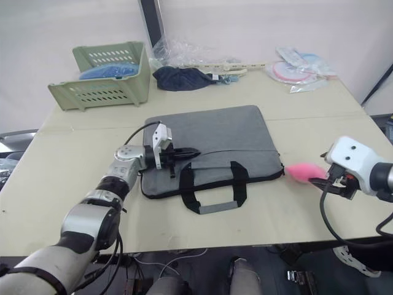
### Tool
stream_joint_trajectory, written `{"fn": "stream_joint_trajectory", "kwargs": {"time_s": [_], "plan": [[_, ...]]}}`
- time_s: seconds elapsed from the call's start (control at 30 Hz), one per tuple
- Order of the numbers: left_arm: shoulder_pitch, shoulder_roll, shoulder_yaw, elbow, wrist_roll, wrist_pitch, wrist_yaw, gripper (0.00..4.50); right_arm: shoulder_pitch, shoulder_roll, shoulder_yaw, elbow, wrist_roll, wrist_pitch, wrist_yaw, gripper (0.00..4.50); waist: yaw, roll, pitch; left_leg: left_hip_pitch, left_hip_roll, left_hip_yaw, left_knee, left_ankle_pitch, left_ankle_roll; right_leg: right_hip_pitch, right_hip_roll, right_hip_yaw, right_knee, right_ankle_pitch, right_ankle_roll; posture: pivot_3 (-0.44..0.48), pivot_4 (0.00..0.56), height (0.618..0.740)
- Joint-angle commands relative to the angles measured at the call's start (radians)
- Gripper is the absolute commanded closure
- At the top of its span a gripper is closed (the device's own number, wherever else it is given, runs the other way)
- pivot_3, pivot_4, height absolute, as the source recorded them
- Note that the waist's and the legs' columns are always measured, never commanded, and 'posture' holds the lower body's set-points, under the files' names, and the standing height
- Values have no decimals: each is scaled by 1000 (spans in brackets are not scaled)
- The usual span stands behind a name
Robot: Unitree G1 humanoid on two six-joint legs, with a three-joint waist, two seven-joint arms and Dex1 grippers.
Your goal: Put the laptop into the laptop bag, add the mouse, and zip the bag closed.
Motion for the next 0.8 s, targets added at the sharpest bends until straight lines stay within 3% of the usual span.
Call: {"fn": "stream_joint_trajectory", "kwargs": {"time_s": [0.03, 0.23, 0.3, 0.37, 0.57, 0.8], "plan": [[68, -10, -55, 93, 76, 37, -5, 4500, 3, -66, -97, -38, 39, 48, 95, 695, -1, -1, 0, 0, 0, 0, 0, 0, 0, 0, 0, 0, 0, 0, 0, 0, 150, 740], [66, -12, -54, 94, 77, 37, -3, 4500, -191, -68, -29, 86, 39, 69, -19, 695, -4, -1, 1, 1, 0, -6, 0, 0, 0, 0, -2, 0, 0, 0, 1, 0, 150, 740], [66, -13, -54, 95, 78, 36, -1, 4500, -256, -14, -1, 93, 59, 134, -94, 695, -3, -2, 1, 1, 0, -6, 0, 0, 0, 0, -2, -1, -1, 0, 1, 0, 150, 740], [67, -14, -53, 94, 78, 35, 1, 4500, -312, 118, -9, 57, 124, 288, -216, 695, -2, -4, 1, 0, 0, -6, 0, 0, 0, 1, -2, -1, -1, 1, 1, 0, 150, 740], [75, -11, -52, 91, 78, 33, 3, 4500, -231, 381, -56, -101, 185, 524, -425, 695, 9, -1, 0, 0, 1, -6, 1, 0, 0, 0, -1, -1, 1, 1, 1, 0, 150, 740], [77, -10, -53, 90, 79, 30, 9, 4500, -103, 463, -56, -134, 166, 501, -484, 695, 6, 1, 0, -1, 0, -4, 1, 0, 0, 0, -1, -1, 0, 1, 1, 0, 150, 740]]}}
